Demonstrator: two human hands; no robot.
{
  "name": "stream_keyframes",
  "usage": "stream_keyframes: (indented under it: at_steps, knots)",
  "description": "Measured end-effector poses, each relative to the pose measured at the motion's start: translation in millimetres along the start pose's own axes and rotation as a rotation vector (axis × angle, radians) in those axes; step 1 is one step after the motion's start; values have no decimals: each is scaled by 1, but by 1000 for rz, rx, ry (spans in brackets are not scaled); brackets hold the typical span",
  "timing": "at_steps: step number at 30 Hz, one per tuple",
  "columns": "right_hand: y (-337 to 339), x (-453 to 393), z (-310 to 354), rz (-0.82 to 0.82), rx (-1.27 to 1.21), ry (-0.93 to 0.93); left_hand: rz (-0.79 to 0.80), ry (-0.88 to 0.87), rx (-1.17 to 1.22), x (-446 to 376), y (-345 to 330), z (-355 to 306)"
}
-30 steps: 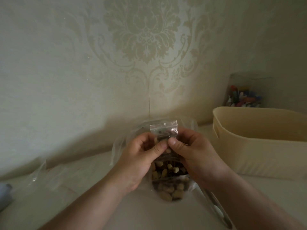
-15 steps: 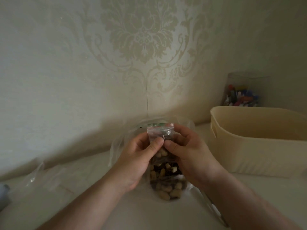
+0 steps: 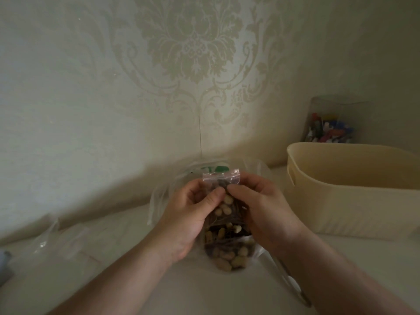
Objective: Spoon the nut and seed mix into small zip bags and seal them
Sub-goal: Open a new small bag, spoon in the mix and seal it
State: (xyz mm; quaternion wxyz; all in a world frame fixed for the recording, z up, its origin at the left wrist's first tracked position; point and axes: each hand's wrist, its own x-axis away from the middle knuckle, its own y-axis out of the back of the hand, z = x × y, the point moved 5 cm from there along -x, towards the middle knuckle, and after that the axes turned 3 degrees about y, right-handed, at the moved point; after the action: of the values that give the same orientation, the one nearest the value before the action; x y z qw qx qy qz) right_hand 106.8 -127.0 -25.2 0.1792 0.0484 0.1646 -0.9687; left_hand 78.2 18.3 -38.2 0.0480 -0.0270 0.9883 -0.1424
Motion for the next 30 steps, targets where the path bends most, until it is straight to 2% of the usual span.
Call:
stream_keyframes:
  at_steps: [6, 15, 30]
  knots:
    - [5, -1, -1, -96, 45, 1, -68, -45, -15, 0, 4, -3]
    - [5, -2, 4, -119, 157, 104, -207, -164, -79, -1, 9, -9]
    - [14, -9, 2, -168, 279, 142, -273, -146, -61, 0, 13, -12]
